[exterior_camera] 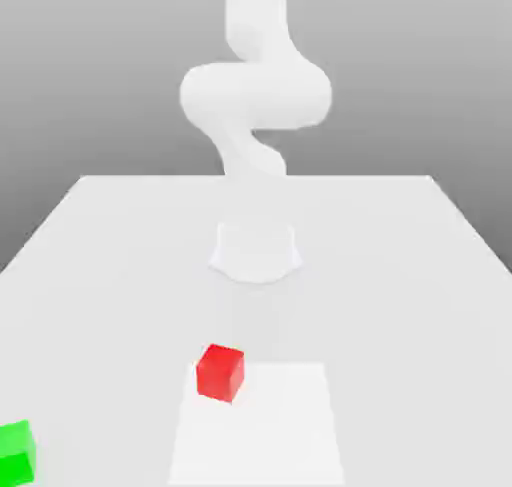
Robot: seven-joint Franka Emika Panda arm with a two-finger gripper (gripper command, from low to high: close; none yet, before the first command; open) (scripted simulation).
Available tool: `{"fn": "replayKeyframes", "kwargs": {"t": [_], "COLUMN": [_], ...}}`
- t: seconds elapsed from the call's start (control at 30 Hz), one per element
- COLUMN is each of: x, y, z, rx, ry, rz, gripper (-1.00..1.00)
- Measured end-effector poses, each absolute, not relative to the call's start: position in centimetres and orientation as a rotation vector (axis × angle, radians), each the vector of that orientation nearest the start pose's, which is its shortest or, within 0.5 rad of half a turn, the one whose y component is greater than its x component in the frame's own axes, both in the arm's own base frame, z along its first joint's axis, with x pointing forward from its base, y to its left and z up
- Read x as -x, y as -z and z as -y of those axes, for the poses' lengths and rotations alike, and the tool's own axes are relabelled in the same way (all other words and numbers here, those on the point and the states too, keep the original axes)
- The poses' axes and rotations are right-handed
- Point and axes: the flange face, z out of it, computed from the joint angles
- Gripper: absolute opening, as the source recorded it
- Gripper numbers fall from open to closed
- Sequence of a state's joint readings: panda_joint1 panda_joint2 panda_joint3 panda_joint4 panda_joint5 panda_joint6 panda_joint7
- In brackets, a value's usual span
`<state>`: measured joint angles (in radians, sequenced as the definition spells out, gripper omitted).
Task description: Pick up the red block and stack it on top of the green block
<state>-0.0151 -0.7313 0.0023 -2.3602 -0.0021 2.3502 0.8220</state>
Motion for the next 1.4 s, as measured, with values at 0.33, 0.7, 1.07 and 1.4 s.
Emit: {"fn": "replayKeyframes", "kwargs": {"t": [0.33,0.7,1.07,1.4], "x": [-42.4,-35.1,-34.8,-36.9], "y": [-41.2,-18.1,-14.6,-21.4], "z": [3.3,4.8,4.8,7.3], "rx": [2.609,2.638,2.639,2.533], "ry": [0.479,0.004,0.001,-0.001], "rz": [-1.418,-1.702,-1.705,-1.854], "gripper": [0.0,0.0,-1.0,-1.0]}}
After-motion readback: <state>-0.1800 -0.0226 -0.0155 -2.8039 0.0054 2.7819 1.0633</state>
